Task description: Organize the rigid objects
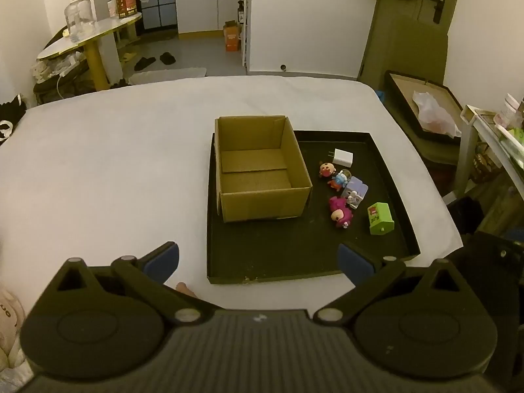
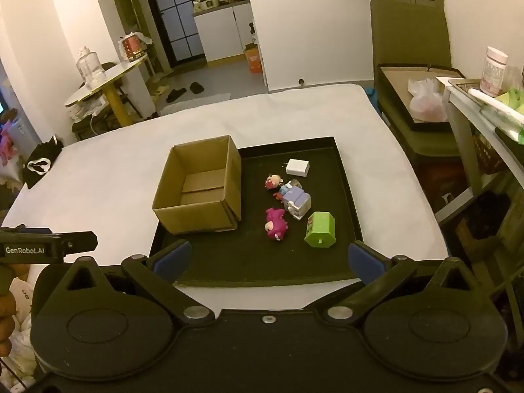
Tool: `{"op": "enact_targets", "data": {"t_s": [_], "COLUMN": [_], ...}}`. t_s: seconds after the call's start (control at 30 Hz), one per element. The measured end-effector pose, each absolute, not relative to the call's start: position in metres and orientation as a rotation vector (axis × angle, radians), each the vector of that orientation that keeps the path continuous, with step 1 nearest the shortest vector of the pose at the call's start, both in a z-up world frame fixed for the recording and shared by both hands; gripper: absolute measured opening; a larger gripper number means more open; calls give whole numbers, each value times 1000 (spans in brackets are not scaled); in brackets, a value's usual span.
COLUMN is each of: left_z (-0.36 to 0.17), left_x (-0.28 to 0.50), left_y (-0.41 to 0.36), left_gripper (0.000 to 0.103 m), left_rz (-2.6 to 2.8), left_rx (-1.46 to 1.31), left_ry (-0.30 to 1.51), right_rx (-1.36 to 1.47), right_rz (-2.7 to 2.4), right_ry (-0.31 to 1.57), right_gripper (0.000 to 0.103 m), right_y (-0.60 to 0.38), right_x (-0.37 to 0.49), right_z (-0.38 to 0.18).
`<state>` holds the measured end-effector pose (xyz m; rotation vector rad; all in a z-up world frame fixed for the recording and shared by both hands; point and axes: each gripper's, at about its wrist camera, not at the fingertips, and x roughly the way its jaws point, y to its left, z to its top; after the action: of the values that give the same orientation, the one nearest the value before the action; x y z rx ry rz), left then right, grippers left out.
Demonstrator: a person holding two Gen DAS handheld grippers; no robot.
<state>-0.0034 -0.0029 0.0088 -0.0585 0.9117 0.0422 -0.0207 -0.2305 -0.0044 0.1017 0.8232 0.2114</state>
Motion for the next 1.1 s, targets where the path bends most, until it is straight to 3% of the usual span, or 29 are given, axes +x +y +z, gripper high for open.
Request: {"op": "enact_targets", "data": {"t_s": [1.1], "left_z": [10], "left_x": [-6], "left_y": [0], "left_gripper": [102], "left_rz": [48], "left_rx": [-61], "left_ry": [907], "right_rx": [92], "right_rz": [185], "right_ry": [828], "right_gripper": [103], "right_y": [-234], "right_x": [-20], "right_z": [-3]}}
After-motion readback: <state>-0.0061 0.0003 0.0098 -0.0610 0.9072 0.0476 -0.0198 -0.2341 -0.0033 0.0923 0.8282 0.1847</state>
